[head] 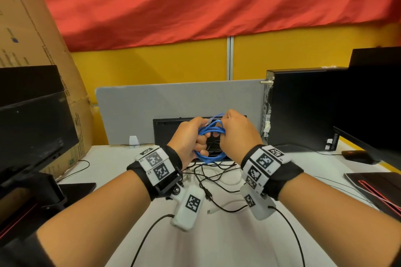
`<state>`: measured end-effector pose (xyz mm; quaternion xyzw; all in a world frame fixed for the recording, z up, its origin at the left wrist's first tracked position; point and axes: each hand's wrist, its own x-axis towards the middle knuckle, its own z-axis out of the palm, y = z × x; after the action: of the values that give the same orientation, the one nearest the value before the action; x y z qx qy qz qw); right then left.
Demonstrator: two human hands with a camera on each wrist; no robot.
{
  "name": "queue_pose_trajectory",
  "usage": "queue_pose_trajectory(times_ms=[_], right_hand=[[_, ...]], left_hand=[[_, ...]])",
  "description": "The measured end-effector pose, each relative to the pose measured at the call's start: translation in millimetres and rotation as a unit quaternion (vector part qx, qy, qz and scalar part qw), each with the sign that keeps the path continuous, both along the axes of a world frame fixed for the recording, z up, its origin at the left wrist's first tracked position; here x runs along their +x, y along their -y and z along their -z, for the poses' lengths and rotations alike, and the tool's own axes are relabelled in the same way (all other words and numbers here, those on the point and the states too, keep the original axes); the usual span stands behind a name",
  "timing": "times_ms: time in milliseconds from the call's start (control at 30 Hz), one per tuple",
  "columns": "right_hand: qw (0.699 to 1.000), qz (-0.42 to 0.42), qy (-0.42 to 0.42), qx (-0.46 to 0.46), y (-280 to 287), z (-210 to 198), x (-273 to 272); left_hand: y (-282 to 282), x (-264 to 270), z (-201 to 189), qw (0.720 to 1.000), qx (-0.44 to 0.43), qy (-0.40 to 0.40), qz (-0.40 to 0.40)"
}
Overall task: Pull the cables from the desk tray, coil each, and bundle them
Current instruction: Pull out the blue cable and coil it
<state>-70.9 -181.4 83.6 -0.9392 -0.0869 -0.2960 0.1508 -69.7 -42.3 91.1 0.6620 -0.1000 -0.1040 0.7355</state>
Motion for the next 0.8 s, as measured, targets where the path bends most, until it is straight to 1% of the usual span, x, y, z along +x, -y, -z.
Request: queue_pose_trajectory(times_ms=[133, 200, 267, 333, 400, 467, 500, 533, 600, 633, 700, 733, 800], right_hand=[[0.999, -0.022, -0.029, 0.027, 10, -1, 3], [0.997, -0.051, -0.023, 0.046, 15, 1, 2], [0.993, -0.084, 0.002, 0.084, 17, 5, 0], [0.989, -0.108, 0.048, 0.088, 20, 10, -4], [0.985, -0.119, 0.122, 0.023, 22, 15, -8], [0.968, -0.132, 0.208, -0.044, 23, 19, -11], [0.959, -0.139, 0.241, -0.057, 24, 20, -10], [0.953, -0.148, 0.257, -0.055, 24, 21, -10], [0.957, -0.165, 0.240, -0.016, 23, 22, -8], [0.962, -0.172, 0.210, 0.022, 22, 22, -7], [0.965, -0.177, 0.128, 0.141, 17, 18, -6], [0.960, -0.171, 0.090, 0.203, 15, 15, -5], [0.948, -0.139, 0.035, 0.283, 13, 11, -1]], left_hand=[[-2, 2, 4, 0.998, 0.004, 0.047, 0.049], [-3, 3, 6, 0.995, 0.033, 0.074, 0.064], [-3, 5, 8, 0.993, 0.054, 0.087, 0.060], [-1, 6, 10, 0.993, 0.066, 0.088, 0.053], [-1, 7, 11, 0.992, 0.076, 0.086, 0.043], [-1, 8, 11, 0.992, 0.082, 0.090, 0.033], [-2, 8, 11, 0.991, 0.084, 0.094, 0.033], [-2, 8, 11, 0.991, 0.087, 0.097, 0.035], [-2, 8, 11, 0.990, 0.096, 0.101, 0.037], [-1, 8, 11, 0.988, 0.104, 0.106, 0.034], [-1, 9, 13, 0.982, 0.131, 0.130, 0.032], [-2, 10, 14, 0.977, 0.152, 0.147, 0.033], [-2, 11, 16, 0.962, 0.195, 0.186, 0.037]])
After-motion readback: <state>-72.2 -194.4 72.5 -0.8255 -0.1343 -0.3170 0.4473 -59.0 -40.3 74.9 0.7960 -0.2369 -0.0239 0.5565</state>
